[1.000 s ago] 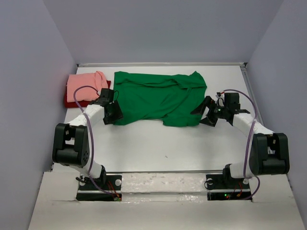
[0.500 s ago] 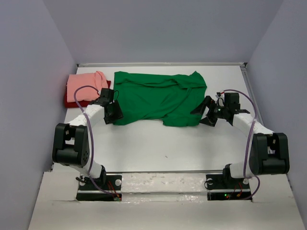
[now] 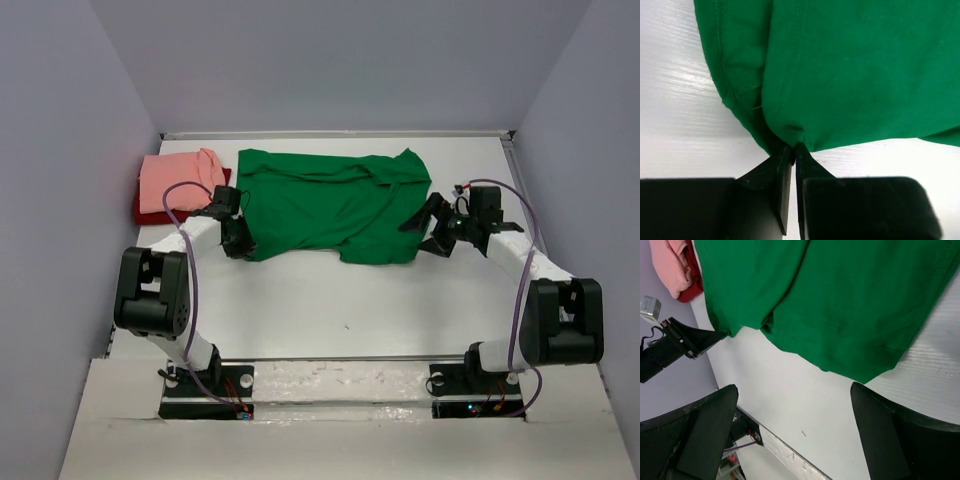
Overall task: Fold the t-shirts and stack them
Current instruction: Flatten the tshirt out
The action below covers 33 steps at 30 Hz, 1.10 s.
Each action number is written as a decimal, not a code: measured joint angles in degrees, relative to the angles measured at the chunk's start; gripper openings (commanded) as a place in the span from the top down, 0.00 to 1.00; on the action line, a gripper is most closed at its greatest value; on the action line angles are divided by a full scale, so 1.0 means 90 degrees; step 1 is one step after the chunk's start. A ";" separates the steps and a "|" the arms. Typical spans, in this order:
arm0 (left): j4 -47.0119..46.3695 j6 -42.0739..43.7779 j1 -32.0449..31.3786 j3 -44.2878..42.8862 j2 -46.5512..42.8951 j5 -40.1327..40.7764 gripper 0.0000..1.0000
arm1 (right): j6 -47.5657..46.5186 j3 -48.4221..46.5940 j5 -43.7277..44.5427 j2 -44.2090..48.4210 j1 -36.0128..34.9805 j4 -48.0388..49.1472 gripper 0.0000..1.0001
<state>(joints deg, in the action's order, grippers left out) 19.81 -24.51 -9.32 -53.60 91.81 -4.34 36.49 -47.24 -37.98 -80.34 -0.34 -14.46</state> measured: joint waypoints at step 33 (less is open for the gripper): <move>0.0692 0.0005 -0.0010 -0.0636 -0.0991 0.0027 1.00 | -0.0097 0.0376 0.0182 -0.1404 -0.0002 0.0379 0.45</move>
<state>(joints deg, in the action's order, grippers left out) 26.04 -24.47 -9.41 -59.33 82.89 -4.10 35.62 -43.86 -36.34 -92.97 -0.36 -11.05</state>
